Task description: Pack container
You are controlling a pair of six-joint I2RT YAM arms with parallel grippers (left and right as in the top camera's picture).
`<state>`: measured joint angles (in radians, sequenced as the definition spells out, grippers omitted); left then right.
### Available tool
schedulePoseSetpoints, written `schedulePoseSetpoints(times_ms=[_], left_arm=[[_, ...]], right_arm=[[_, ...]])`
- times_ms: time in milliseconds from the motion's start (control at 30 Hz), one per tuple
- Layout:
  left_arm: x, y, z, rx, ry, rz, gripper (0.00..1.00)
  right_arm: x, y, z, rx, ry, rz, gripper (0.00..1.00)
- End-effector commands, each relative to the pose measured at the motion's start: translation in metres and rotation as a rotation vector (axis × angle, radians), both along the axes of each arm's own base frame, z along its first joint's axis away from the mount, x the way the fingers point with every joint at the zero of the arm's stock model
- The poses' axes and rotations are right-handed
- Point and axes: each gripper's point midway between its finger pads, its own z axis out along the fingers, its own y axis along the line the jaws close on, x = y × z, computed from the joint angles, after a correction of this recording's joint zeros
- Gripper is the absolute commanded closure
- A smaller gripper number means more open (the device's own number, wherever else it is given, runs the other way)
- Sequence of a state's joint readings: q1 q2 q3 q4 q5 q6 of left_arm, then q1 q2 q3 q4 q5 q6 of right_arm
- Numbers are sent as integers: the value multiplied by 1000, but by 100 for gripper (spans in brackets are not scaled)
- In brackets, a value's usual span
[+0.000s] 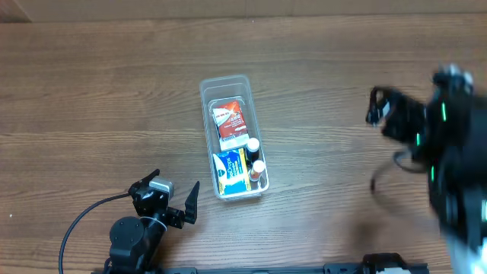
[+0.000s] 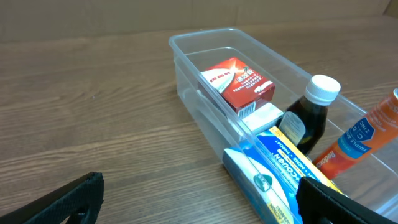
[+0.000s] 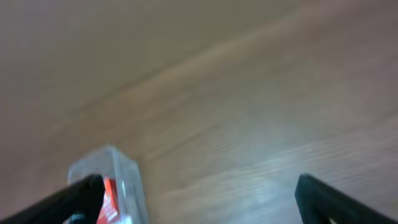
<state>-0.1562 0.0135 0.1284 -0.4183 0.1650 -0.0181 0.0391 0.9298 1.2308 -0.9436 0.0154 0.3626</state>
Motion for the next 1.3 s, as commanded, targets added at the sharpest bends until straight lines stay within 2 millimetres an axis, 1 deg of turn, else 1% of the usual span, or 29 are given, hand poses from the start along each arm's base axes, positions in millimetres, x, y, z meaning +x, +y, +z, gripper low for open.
schedulePoseSetpoints(times_ms=[0,67,133,167,233,267,333,467,1267], left_arm=[[0,-1,0,6,-9,-9,0],[0,-1,0,6,-9,-9,0],[0,-1,0,6,-9,-9,0],[0,-1,0,6,-9,-9,0],[0,-1,0,6,-9,-9,0],[0,-1,0,6,-9,-9,0],[0,-1,0,6,-9,-9,0],[0,-1,0,6,-9,-9,0],[0,-1,0,6,-9,-9,0]], right_arm=[[-43,-8,-63,-81,-48,16,0],[-67,-8,-112,-74,-67,11,0],[-77,-9,-148,-74,-70,9,0],[-79,-10,-159,-74,-62,7,0],[-81,-12,-189,-70,-49,-6,0],[-81,-13,-199,-69,-53,-13,0],[-81,-16,-212,-64,-60,-27,0],[-81,-18,-228,-56,-68,-36,0],[-80,-18,-227,-56,-76,-36,0]])
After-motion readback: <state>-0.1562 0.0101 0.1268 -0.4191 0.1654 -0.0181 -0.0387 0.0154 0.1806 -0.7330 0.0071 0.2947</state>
